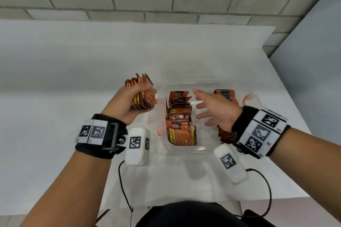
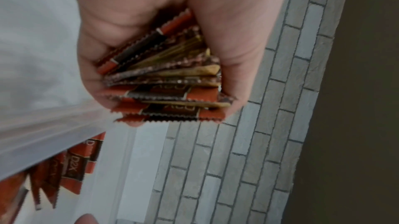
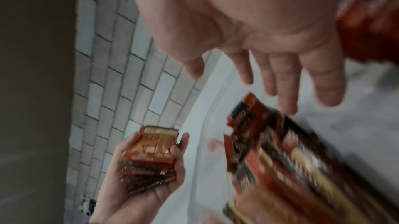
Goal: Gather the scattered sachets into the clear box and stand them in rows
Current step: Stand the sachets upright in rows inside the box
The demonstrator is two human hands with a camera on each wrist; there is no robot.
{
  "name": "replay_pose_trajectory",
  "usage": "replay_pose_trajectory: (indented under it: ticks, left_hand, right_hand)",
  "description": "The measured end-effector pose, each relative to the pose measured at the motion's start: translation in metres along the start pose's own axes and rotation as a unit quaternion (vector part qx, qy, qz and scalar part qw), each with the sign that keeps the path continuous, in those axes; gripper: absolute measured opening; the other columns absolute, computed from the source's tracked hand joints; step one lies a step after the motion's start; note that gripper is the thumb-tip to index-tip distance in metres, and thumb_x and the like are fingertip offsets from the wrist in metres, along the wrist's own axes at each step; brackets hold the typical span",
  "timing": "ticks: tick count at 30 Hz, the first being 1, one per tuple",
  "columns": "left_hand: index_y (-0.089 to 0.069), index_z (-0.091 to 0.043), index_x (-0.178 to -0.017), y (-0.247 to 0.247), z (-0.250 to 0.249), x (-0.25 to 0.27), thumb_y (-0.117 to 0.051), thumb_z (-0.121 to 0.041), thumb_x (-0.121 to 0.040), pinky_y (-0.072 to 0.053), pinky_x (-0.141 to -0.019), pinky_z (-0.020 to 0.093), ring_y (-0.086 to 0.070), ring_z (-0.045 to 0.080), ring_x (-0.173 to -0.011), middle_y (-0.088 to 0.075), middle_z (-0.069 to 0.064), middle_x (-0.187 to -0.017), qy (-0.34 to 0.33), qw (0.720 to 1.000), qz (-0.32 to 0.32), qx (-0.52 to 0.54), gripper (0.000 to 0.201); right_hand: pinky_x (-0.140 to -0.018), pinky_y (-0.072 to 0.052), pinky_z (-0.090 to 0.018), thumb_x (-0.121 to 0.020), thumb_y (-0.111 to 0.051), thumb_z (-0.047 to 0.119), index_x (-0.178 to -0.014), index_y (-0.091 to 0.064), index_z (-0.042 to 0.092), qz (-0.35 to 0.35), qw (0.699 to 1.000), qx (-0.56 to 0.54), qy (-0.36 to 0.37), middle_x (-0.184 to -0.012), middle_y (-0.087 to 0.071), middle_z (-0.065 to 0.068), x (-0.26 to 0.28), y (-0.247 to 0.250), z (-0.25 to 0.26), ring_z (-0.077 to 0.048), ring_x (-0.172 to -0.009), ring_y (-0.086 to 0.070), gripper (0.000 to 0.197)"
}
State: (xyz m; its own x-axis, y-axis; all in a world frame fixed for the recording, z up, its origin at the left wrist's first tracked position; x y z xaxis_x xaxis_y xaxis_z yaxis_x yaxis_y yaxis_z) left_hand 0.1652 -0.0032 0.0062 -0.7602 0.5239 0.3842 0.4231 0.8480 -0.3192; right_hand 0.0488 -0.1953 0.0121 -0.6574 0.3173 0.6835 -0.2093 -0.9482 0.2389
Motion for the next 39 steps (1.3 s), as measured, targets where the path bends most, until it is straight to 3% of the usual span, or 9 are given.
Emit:
replay_pose_trajectory:
  ticks: [5,11,16,21,24,27,31,35,39]
  left_hand:
    - [-0.061,-0.02,-0.106,-0.03,-0.01,0.009,-0.055,-0.013,-0.069,-0.059,-0.063,0.035,-0.071,0.028,-0.076,-0.072,0.01,-0.091,-0.021,0.993,0.069,0.095,0.038]
    - [-0.061,-0.016,-0.112,-0.096,0.011,0.014,-0.057,-0.008,-0.073,-0.059,-0.065,0.036,-0.07,0.028,-0.083,-0.071,0.013,-0.098,0.002,0.981,0.142,0.13,0.04]
    - [-0.06,-0.015,-0.122,-0.126,0.025,0.016,-0.089,-0.017,-0.058,-0.058,-0.081,0.044,-0.067,0.031,-0.098,-0.066,0.019,-0.115,-0.016,0.969,0.188,0.157,0.07]
    - [-0.062,-0.006,-0.118,-0.139,0.038,0.02,-0.094,-0.021,-0.048,-0.059,-0.071,0.042,-0.071,0.03,-0.089,-0.07,0.018,-0.103,0.001,0.971,0.182,0.156,0.079]
    - [-0.064,-0.008,-0.113,-0.137,0.043,0.02,-0.094,-0.022,-0.043,-0.059,-0.067,0.043,-0.071,0.03,-0.086,-0.07,0.018,-0.1,-0.001,0.975,0.157,0.156,0.077]
    - [-0.06,-0.014,-0.116,-0.131,0.043,0.017,-0.082,-0.016,-0.063,-0.059,-0.064,0.041,-0.071,0.03,-0.083,-0.07,0.018,-0.101,-0.005,0.977,0.12,0.178,0.058]
    - [-0.061,-0.015,-0.11,-0.127,0.042,0.014,-0.059,-0.017,-0.074,-0.06,-0.063,0.042,-0.071,0.029,-0.08,-0.071,0.014,-0.097,0.008,0.973,0.103,0.205,0.036]
    - [-0.068,-0.014,-0.105,-0.124,0.038,0.015,-0.075,-0.023,-0.071,-0.058,-0.071,0.044,-0.07,0.029,-0.086,-0.071,0.012,-0.1,0.001,0.966,0.127,0.225,0.036]
    - [-0.071,-0.018,-0.109,-0.118,0.037,0.014,-0.094,-0.028,-0.05,-0.059,-0.076,0.047,-0.07,0.03,-0.094,-0.07,0.011,-0.109,-0.004,0.957,0.182,0.224,0.064]
  right_hand:
    - [-0.08,-0.053,-0.035,-0.092,-0.057,0.041,-0.11,-0.059,0.023,0.01,0.991,-0.04,0.123,-0.115,-0.063,-0.003,0.023,0.032,0.023,-0.018,-0.091,-0.065,0.025]
    - [-0.073,-0.056,-0.039,-0.084,-0.066,0.04,-0.127,-0.047,0.029,0.03,0.966,0.013,0.256,-0.105,-0.058,0.0,0.042,0.024,0.029,-0.018,-0.093,-0.064,0.048]
    - [-0.07,-0.057,-0.042,-0.078,-0.073,0.029,-0.123,-0.048,0.03,0.017,0.952,-0.038,0.302,-0.105,-0.054,-0.007,0.047,0.04,0.017,-0.021,-0.086,-0.065,0.051]
    - [-0.08,-0.057,-0.05,-0.08,-0.073,0.023,-0.115,-0.05,0.03,0.012,0.947,-0.042,0.317,-0.111,-0.059,-0.007,0.046,0.06,0.01,-0.029,-0.098,-0.065,0.042]
    - [-0.081,-0.057,-0.038,-0.083,-0.07,0.011,-0.105,-0.052,0.02,-0.014,0.935,-0.055,0.349,-0.105,-0.065,-0.005,0.048,0.07,0.014,-0.027,-0.098,-0.064,0.03]
    - [-0.08,-0.054,-0.027,-0.084,-0.069,0.007,-0.088,-0.054,0.02,-0.039,0.915,-0.058,0.396,-0.095,-0.068,-0.001,0.054,0.077,0.018,-0.015,-0.091,-0.066,0.02]
    - [-0.097,-0.045,-0.037,-0.076,-0.076,0.006,-0.073,-0.061,0.027,-0.035,0.894,0.015,0.446,-0.113,-0.06,0.009,0.053,0.071,0.019,-0.01,-0.11,-0.056,0.026]
    - [-0.106,-0.04,-0.041,-0.078,-0.069,-0.001,-0.088,-0.067,0.04,0.014,0.888,0.129,0.441,-0.131,-0.047,0.011,0.051,0.049,0.013,-0.01,-0.127,-0.043,0.042]
    - [-0.116,-0.023,-0.036,-0.074,-0.059,0.0,-0.108,-0.06,0.047,0.044,0.882,0.186,0.431,-0.147,-0.033,0.015,0.057,0.039,0.012,-0.01,-0.14,-0.026,0.058]
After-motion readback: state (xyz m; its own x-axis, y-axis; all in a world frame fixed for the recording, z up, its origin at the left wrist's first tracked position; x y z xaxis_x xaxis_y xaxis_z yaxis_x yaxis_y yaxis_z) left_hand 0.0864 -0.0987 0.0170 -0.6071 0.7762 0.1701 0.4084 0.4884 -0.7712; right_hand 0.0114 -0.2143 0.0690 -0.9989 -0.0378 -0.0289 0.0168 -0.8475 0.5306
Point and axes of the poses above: each hand's wrist, its own x-axis away from the middle knuckle, its own y-axis out of the back of the hand, z = x × y, the point moved 5 cm from there along -x, towards the middle knuckle
